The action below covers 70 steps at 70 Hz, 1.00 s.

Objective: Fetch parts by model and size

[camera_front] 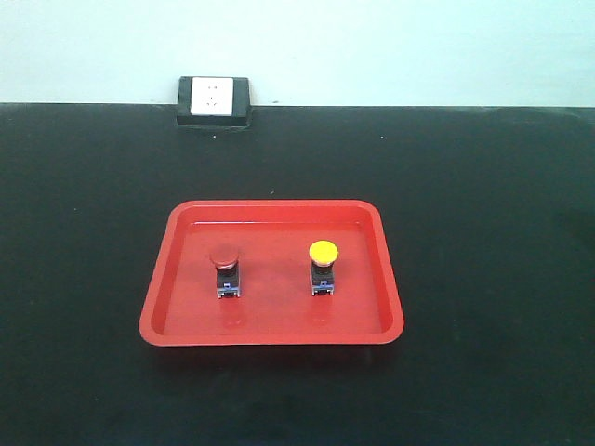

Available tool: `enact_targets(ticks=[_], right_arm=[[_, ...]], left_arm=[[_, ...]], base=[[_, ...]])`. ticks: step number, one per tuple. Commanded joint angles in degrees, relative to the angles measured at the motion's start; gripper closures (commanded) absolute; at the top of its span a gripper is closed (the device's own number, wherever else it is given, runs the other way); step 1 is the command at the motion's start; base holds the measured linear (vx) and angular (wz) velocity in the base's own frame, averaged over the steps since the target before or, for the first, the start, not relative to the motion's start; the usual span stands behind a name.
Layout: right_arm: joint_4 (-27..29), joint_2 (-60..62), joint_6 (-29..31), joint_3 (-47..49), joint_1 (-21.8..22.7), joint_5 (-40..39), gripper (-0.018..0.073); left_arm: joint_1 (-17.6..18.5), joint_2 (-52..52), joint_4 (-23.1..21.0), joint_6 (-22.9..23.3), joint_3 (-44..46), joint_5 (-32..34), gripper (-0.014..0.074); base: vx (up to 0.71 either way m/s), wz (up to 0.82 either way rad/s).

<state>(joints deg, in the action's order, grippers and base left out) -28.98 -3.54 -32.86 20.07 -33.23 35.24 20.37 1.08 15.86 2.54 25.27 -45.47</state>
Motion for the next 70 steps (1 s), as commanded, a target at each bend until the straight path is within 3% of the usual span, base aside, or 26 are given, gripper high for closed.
enact_targets(ticks=[1, 70], right_arm=[[1.8, 1.2, 4.8, 1.6, 0.0, -2.3, 0.0561], [0.2, 1.6, 6.6, 1.6, 0.0, -2.8, 0.0561]], left_arm=[[0.0, 0.8, 0.6, 0.2, 1.3, 3.9, 0.0603], [0.0, 0.8, 0.6, 0.2, 1.4, 4.1, 0.0603]], base=[[0.0, 0.0], [0.0, 0.0]])
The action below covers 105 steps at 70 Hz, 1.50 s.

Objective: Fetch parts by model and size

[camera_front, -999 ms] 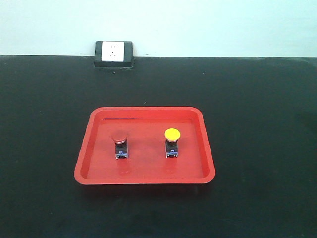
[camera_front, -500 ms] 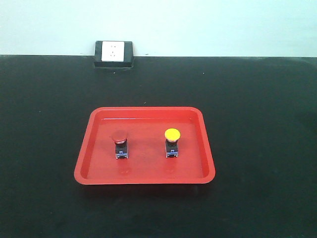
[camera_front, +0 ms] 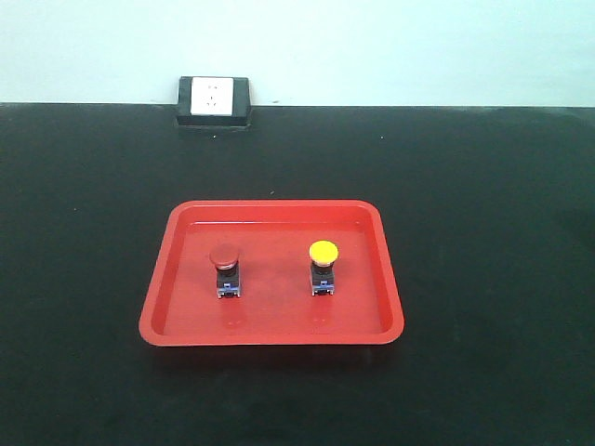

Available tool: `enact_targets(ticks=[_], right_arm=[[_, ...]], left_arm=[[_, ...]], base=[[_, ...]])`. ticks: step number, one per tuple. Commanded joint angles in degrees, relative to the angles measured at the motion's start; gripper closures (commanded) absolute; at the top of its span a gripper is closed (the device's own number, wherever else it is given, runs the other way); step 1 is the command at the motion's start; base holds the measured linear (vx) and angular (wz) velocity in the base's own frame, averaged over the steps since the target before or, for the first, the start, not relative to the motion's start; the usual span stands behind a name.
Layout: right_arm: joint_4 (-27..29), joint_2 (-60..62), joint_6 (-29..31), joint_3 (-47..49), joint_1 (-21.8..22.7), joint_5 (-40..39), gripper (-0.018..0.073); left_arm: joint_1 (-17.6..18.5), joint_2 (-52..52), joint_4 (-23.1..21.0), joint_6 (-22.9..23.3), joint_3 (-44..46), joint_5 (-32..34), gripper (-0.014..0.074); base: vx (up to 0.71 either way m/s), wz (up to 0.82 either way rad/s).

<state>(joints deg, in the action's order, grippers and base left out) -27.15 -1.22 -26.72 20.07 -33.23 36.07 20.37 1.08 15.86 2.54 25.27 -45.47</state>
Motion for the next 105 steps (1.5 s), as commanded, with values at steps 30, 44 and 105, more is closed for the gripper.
enact_targets(ticks=[30, 44, 105], right_arm=[[-1.7, -0.7, 0.4, 1.6, 0.0, -3.6, 0.0561], [-1.7, -0.7, 0.4, 1.6, 0.0, -3.6, 0.0561], [-1.5, -0.7, 0.4, 1.6, 0.0, -3.6, 0.0561]], left_arm=[[0.0, 0.8, 0.1, 0.2, 1.5, 11.5, 0.0603], [-0.9, 1.9, -3.3, 0.2, 1.5, 22.7, 0.0603], [-22.8, -2.3, -20.9, -2.5, -21.7, 32.6, 0.0603]], base=[[0.0, 0.0], [0.0, 0.0], [0.0, 0.0]])
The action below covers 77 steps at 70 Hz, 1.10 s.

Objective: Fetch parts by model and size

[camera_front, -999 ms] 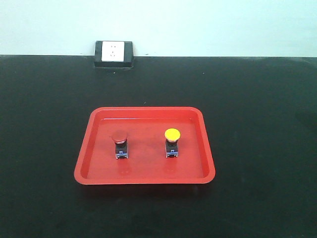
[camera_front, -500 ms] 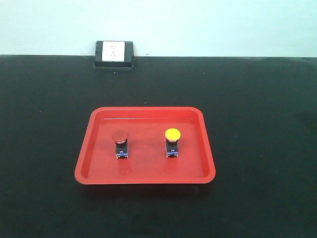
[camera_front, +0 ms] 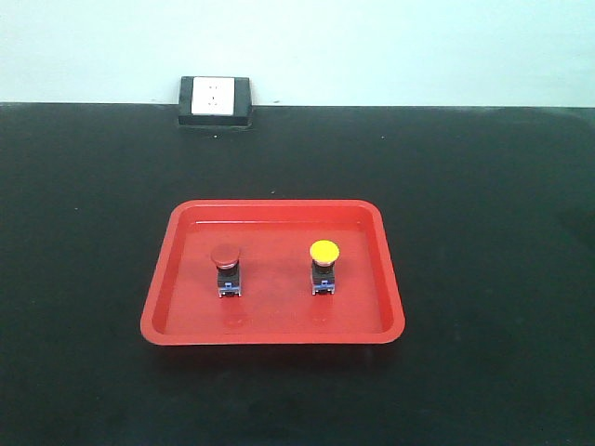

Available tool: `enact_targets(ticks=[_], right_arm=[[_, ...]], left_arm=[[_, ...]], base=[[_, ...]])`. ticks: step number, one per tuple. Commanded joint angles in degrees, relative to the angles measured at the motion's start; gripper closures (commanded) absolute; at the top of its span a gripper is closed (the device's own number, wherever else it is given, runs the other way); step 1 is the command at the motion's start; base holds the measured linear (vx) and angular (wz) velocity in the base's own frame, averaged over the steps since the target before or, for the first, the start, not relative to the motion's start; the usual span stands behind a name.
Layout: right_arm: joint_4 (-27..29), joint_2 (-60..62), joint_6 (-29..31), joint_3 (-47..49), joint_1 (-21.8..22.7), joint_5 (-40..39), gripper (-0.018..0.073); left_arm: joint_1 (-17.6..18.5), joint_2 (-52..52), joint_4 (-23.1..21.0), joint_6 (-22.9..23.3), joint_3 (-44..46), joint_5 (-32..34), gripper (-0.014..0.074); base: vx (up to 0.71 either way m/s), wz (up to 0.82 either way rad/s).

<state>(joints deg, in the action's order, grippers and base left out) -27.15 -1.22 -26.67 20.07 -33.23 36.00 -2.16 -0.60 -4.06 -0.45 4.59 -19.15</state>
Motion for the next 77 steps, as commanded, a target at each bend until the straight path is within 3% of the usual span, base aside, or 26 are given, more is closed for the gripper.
enact_targets(ticks=[1, 8, 21, 77], right_arm=[[-1.5, -0.7, 0.4, 1.6, 0.0, -3.5, 0.0561], [-1.6, -0.7, 0.4, 1.6, 0.0, -3.5, 0.0561], [-1.5, -0.7, 0.4, 1.6, 0.0, -3.5, 0.0561], [-1.5, -0.7, 0.4, 1.6, 0.0, -3.5, 0.0561]], left_arm=[[-0.3, -0.7, -1.0, 0.5, -1.6, 7.3, 0.0603], [-0.3, -0.7, -0.9, 0.5, -6.3, 14.9, 0.0603], [-0.3, -0.7, -0.7, 0.5, -5.8, 12.2, 0.0603], [-0.3, -0.6, -0.7, 0.5, -5.8, 12.2, 0.0603]], base=[[0.0, 0.01], [0.0, 0.0], [0.0, 0.0], [0.0, 0.0]])
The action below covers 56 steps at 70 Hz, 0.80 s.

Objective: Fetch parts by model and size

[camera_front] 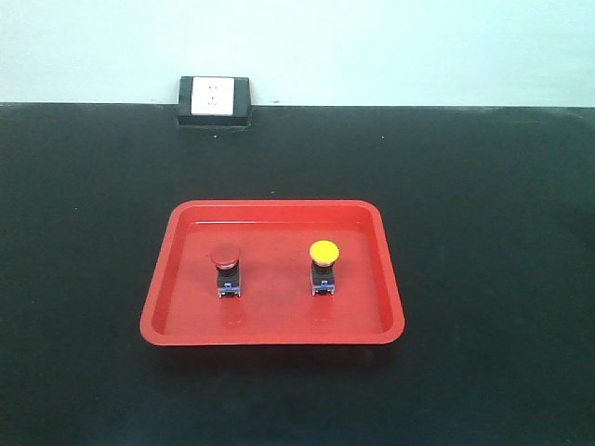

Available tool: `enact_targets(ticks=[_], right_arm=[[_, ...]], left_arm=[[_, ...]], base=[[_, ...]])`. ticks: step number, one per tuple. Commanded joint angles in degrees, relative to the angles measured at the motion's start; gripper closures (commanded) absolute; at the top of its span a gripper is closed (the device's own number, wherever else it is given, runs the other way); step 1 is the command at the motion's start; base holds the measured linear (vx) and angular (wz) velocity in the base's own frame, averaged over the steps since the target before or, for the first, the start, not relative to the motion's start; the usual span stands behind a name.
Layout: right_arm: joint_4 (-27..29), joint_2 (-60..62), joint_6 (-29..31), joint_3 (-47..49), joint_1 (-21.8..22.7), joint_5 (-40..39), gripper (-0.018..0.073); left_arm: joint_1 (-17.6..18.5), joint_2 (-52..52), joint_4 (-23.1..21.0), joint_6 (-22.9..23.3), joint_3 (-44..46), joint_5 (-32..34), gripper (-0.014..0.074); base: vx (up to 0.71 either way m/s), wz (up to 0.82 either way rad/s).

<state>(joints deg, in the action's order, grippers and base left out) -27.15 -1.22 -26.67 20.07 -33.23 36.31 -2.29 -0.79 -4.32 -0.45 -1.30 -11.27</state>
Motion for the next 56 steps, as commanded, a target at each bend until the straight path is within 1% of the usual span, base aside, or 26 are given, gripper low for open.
enact_targets(ticks=[1, 15, 21, 26, 32, 36, 39, 45, 50, 52, 54, 56], right_arm=[[-1.5, -0.7, 0.4, 1.6, 0.0, -3.9, 0.0561], [-1.7, -0.7, 0.4, 1.6, 0.0, -3.9, 0.0561], [-1.7, -0.7, 0.0, 1.6, 0.0, -5.7, 0.0561], [0.4, -0.7, -0.4, 1.6, 0.0, -7.6, 0.0561], [3.5, -0.7, 1.1, 1.6, 0.0, -9.0, 0.0561], [5.7, -0.9, 3.6, 1.6, 0.3, -9.0, 0.0561], [7.8, -1.5, 6.7, 1.1, 1.0, -9.8, 0.0561], [12.0, -3.7, 12.1, -1.0, 4.1, -13.5, 0.0561], [15.7, -5.4, 16.7, -3.5, 8.2, -18.6, 0.0561], [17.8, -5.9, 18.5, -4.7, 10.5, -20.6, 0.0561], [18.9, -6.1, 19.4, -5.5, 11.9, -22.3, 0.0561], [20.7, -6.2, 20.5, -6.6, 14.4, -23.9, 0.0561]], left_arm=[[-0.2, -0.4, -0.4, 0.5, 0.1, 4.3, 0.0603], [-0.2, -0.4, -0.4, 0.5, 0.1, 4.3, 0.0603], [-0.2, -0.4, -0.4, 0.5, 0.1, 4.3, 0.0603], [-0.2, -0.4, -0.4, 0.5, 0.1, 4.3, 0.0603], [-0.2, -0.4, -0.4, 0.5, 0.1, 4.3, 0.0603], [-0.2, -0.4, -0.4, 0.5, 0.1, 4.3, 0.0603], [-0.2, -0.4, -0.4, 0.5, 0.1, 4.3, 0.0603], [-0.2, -0.4, -0.4, 0.5, 0.1, 4.3, 0.0603], [-0.2, -0.4, -0.4, 0.5, 0.1, 4.3, 0.0603], [-0.2, -0.4, -0.4, 0.5, 0.1, 4.3, 0.0603], [-0.2, -0.4, -0.4, 0.5, 0.1, 4.3, 0.0603], [-0.2, -0.4, -0.4, 0.5, 0.1, 4.3, 0.0603]], base=[[0.0, 0.0], [0.0, 0.0], [0.0, 0.0], [0.0, 0.0], [0.0, 0.0], [0.0, 0.0], [0.0, 0.0], [0.0, 0.0], [0.0, 0.0], [0.0, 0.0], [0.0, 0.0], [0.0, 0.0]])
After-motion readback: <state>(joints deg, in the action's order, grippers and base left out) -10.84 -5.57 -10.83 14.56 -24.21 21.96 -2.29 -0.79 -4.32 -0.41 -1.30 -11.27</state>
